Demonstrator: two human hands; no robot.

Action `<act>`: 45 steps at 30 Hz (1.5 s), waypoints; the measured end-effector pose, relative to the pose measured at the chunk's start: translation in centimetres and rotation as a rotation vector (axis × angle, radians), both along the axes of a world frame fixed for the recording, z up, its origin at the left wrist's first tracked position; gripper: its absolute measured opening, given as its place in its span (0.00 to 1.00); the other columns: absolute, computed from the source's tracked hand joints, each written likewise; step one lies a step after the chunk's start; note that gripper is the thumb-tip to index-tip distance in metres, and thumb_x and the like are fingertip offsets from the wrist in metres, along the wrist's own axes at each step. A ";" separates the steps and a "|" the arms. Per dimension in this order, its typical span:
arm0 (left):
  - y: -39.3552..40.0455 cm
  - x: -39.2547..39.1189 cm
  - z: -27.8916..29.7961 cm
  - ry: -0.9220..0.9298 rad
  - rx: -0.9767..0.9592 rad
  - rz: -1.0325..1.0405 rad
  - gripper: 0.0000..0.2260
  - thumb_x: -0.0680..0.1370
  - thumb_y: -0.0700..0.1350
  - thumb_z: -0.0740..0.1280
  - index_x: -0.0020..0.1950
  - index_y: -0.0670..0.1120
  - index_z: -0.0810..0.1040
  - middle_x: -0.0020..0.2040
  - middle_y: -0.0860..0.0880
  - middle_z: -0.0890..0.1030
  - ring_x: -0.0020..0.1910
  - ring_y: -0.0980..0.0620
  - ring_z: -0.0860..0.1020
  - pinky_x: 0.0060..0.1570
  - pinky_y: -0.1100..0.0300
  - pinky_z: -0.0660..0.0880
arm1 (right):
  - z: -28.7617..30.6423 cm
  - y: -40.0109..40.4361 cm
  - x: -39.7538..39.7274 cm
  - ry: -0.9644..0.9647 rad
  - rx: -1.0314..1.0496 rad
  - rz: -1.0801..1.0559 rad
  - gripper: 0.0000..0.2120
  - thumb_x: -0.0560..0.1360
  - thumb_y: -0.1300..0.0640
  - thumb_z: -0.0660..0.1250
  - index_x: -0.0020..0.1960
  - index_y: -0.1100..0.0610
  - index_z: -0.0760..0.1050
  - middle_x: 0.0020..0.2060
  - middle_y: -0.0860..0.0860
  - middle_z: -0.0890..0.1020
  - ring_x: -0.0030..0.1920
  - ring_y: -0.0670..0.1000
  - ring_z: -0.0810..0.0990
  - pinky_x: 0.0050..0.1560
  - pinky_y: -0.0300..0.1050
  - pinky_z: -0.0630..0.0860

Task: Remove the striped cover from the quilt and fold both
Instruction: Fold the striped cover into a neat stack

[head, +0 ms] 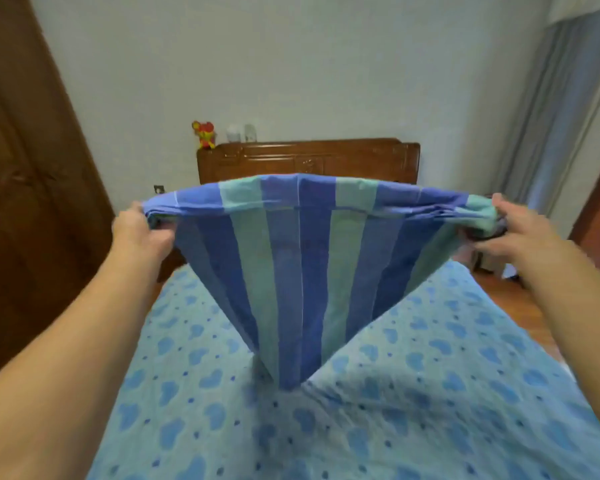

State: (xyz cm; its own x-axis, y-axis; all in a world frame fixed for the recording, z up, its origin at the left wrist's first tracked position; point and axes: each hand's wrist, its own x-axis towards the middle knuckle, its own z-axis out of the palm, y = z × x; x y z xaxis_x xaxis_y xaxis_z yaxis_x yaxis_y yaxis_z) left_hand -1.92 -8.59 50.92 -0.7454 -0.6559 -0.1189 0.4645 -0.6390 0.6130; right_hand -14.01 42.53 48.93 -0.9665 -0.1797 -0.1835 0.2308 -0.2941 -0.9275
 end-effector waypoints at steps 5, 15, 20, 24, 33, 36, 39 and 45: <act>0.6 -1.6 9.5 -0.064 -0.479 0.066 0.11 0.86 0.46 0.53 0.60 0.49 0.74 0.59 0.46 0.80 0.49 0.50 0.80 0.53 0.48 0.79 | 11.5 -4.4 -1.0 0.204 -0.290 -0.426 0.10 0.82 0.51 0.59 0.44 0.52 0.73 0.36 0.49 0.80 0.35 0.47 0.77 0.28 0.38 0.77; 2.1 0.3 13.8 0.087 -0.346 -0.023 0.17 0.85 0.44 0.53 0.70 0.44 0.76 0.66 0.44 0.79 0.63 0.44 0.79 0.58 0.50 0.78 | 13.8 -6.3 -0.2 0.240 -0.307 -0.492 0.11 0.78 0.63 0.56 0.39 0.53 0.71 0.27 0.48 0.74 0.33 0.47 0.72 0.26 0.35 0.72; 2.8 1.3 13.3 0.229 -0.173 0.103 0.22 0.86 0.54 0.50 0.54 0.42 0.77 0.53 0.41 0.79 0.57 0.41 0.80 0.60 0.48 0.76 | 16.2 -4.2 2.0 0.288 -0.018 -0.501 0.08 0.74 0.68 0.61 0.43 0.57 0.76 0.31 0.54 0.70 0.33 0.50 0.71 0.22 0.36 0.65; 0.3 1.8 14.7 0.561 -0.110 0.084 0.24 0.86 0.57 0.47 0.59 0.42 0.76 0.63 0.40 0.77 0.61 0.42 0.77 0.69 0.46 0.70 | 17.5 -4.1 2.0 0.480 -0.467 -0.667 0.09 0.81 0.51 0.62 0.49 0.55 0.75 0.40 0.50 0.80 0.37 0.46 0.82 0.33 0.36 0.76; -3.2 -5.8 4.3 -0.302 -0.376 0.162 0.14 0.84 0.45 0.54 0.40 0.48 0.70 0.25 0.51 0.78 0.28 0.53 0.79 0.25 0.64 0.74 | 3.9 -10.5 -7.9 0.278 0.699 -0.040 0.05 0.75 0.63 0.68 0.51 0.59 0.78 0.49 0.58 0.81 0.38 0.49 0.77 0.26 0.29 0.72; -5.7 -8.6 7.0 -0.087 -0.341 0.126 0.14 0.85 0.48 0.54 0.41 0.48 0.71 0.31 0.50 0.80 0.29 0.55 0.80 0.44 0.59 0.79 | 5.9 -10.9 -11.1 0.409 0.645 -0.191 0.02 0.77 0.62 0.67 0.48 0.60 0.77 0.37 0.52 0.82 0.32 0.41 0.80 0.24 0.28 0.71; -8.0 -11.0 14.0 0.175 -0.317 0.126 0.14 0.86 0.54 0.52 0.54 0.48 0.74 0.51 0.47 0.85 0.50 0.49 0.83 0.63 0.48 0.76 | 13.7 -12.0 -13.3 0.251 -0.175 -0.360 0.11 0.83 0.61 0.59 0.42 0.54 0.72 0.21 0.44 0.79 0.25 0.41 0.78 0.27 0.35 0.77; -7.5 -10.7 15.7 0.340 -0.164 0.047 0.25 0.85 0.57 0.51 0.64 0.42 0.79 0.60 0.40 0.82 0.60 0.40 0.80 0.64 0.45 0.74 | 17.4 -9.0 -12.4 0.168 -0.412 -0.363 0.07 0.79 0.59 0.64 0.44 0.55 0.79 0.28 0.49 0.84 0.33 0.48 0.84 0.33 0.46 0.82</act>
State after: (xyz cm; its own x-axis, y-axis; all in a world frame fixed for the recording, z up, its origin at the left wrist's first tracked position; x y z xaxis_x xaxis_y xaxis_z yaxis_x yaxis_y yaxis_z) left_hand -12.57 -16.08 66.61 -0.6926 -0.6805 0.2392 0.6856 -0.5181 0.5113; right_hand -26.38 33.50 66.36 -0.9894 0.1450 -0.0072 -0.0931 -0.6722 -0.7345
